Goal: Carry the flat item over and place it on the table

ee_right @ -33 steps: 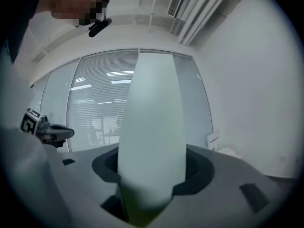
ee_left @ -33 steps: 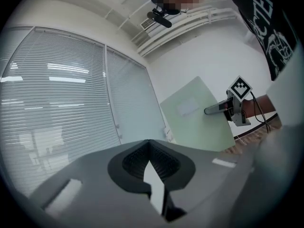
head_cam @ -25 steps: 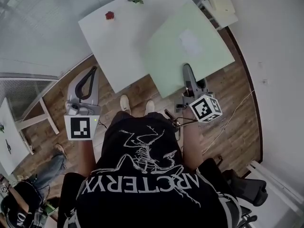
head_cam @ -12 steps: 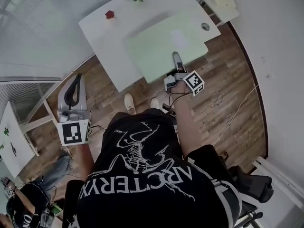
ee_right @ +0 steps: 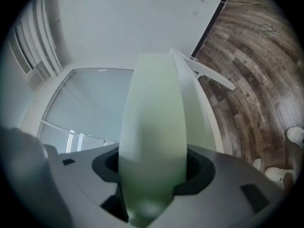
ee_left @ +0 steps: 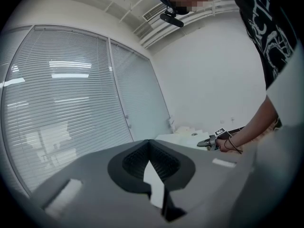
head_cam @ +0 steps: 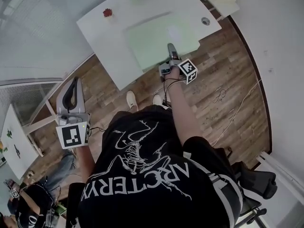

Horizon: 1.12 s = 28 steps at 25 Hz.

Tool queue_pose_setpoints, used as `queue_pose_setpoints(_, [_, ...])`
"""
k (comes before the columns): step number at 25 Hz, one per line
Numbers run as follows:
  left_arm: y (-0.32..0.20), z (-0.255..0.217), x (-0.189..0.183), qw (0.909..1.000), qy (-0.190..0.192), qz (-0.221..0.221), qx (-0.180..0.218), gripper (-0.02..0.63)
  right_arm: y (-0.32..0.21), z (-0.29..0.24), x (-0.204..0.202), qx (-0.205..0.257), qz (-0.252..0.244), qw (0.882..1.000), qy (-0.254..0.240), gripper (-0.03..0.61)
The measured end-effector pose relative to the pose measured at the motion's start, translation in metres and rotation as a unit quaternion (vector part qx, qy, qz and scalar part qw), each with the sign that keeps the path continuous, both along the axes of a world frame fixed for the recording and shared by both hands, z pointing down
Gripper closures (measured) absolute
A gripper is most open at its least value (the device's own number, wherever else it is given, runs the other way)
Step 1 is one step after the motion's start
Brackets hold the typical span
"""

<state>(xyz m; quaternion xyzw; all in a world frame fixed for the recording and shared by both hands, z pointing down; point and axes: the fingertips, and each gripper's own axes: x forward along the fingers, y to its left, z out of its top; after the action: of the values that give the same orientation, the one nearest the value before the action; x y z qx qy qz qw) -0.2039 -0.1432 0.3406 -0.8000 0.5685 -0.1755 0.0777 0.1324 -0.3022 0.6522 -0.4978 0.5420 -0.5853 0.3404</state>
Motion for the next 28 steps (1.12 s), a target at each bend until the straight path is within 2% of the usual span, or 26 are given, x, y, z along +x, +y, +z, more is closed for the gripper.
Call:
queue_pose_setpoints(3, [-0.002,-0.002,0.003,1.0,-0.002,0.002,0.004,0.617,-0.002,0.015,0.002,-0.025,0.02,0.999,-0.006,0.314])
queue_pose_setpoints(9, [-0.009,-0.009,0.005,0.9999,-0.003,0.005,0.009,0.617,-0.014,0.026,-0.001,-0.036,0.029,0.999,0.008,0.313])
queue_pose_setpoints(14, [-0.012,-0.003,0.013,0.9999,0.005,0.007,0.006,0.617,-0.02,0.032,-0.009,-0.073,-0.003,0.997,0.029,0.292])
queue_pose_setpoints(18, [-0.01,0.0,0.013,0.9999,0.013,0.004,0.001,0.617,-0.008,0.044,-0.011,-0.134,-0.044,0.988,0.07,0.24])
queue_pose_setpoints(23, [-0.009,0.003,0.007,0.9998,0.02,-0.002,0.003,0.617,-0.002,0.055,-0.012,-0.155,-0.068,0.983,0.075,0.227])
queue_pose_setpoints(28, [-0.01,0.004,0.002,0.9997,0.021,-0.005,0.005,0.617,0.001,0.056,-0.003,-0.201,-0.08,0.967,0.137,0.198])
